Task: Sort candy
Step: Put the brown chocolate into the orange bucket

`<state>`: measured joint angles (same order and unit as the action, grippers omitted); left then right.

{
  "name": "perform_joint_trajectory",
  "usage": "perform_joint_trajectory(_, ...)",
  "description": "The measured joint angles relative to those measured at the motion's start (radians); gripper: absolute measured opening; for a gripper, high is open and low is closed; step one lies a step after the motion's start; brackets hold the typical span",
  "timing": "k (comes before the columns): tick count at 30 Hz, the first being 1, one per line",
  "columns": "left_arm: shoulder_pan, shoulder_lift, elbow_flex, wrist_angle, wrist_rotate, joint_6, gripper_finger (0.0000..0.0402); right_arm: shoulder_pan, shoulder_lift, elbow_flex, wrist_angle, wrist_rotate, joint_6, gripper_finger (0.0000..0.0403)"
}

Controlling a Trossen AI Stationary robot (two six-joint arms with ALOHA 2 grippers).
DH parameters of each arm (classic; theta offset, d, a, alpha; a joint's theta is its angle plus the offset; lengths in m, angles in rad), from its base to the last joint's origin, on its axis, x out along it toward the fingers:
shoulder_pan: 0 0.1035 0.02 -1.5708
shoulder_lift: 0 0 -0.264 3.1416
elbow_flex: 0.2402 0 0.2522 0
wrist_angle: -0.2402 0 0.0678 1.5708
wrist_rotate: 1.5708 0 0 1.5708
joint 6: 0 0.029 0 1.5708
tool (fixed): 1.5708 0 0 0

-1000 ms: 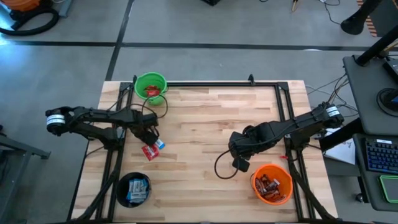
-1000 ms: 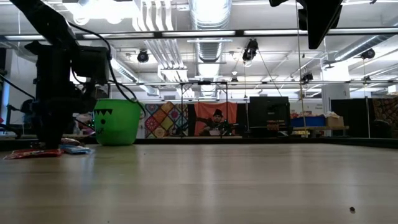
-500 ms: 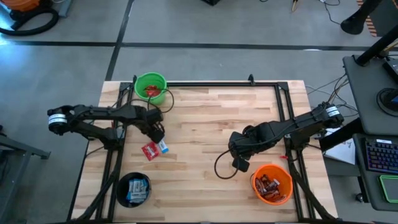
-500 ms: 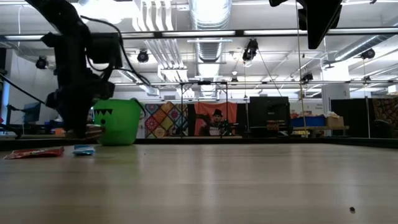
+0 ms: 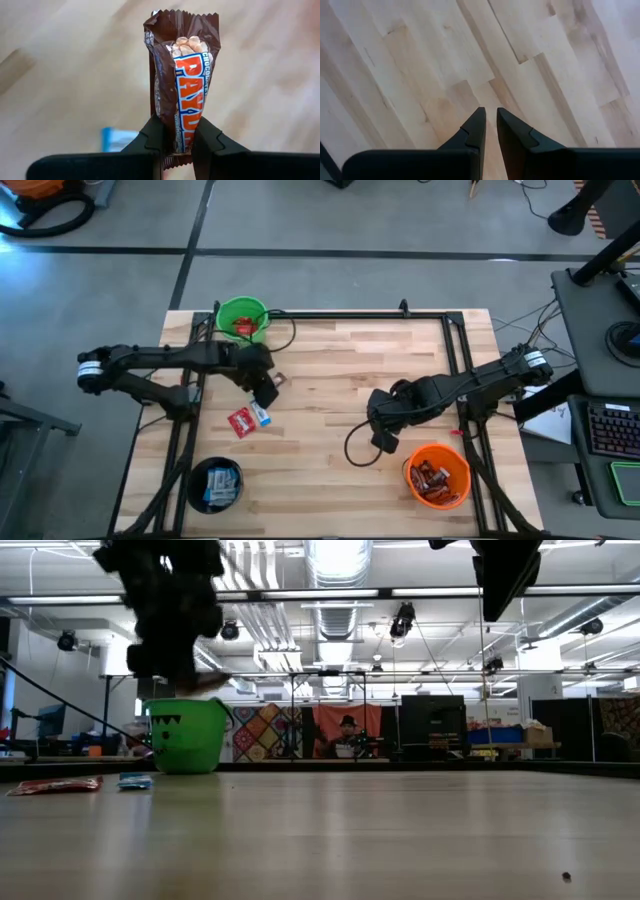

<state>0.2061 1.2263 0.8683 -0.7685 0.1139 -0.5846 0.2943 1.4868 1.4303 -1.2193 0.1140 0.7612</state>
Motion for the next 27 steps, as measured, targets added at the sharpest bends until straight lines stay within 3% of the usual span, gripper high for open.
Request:
perform_joint_trajectory(4,-0.097,0.000,0.115,0.001,0.002,-0.004,0.0023,-0.003,0.001,0.000,0.002,0.064,0.045,0.0038)
perform_joint_trajectory(9,-0.193,-0.001,0.231,0.007,-0.078,-0.010,0.0022,-0.027,0.002,0.000,0.004,0.173,0.168,0.0038)
perform_joint_trajectory(15,-0.261,0.014,0.268,0.051,-0.148,-0.020,0.0022,-0.024,0.002,0.000,0.092,0.485,0.285,0.0038)
perform_joint_trajectory(20,-0.293,0.052,0.266,0.132,-0.154,-0.022,0.0018,-0.005,0.001,0.000,0.323,0.725,0.309,0.0038)
perform_joint_trajectory(27,-0.306,0.108,0.264,0.262,-0.196,0.013,0.0017,-0.005,0.002,0.000,0.610,0.700,0.082,0.0038)
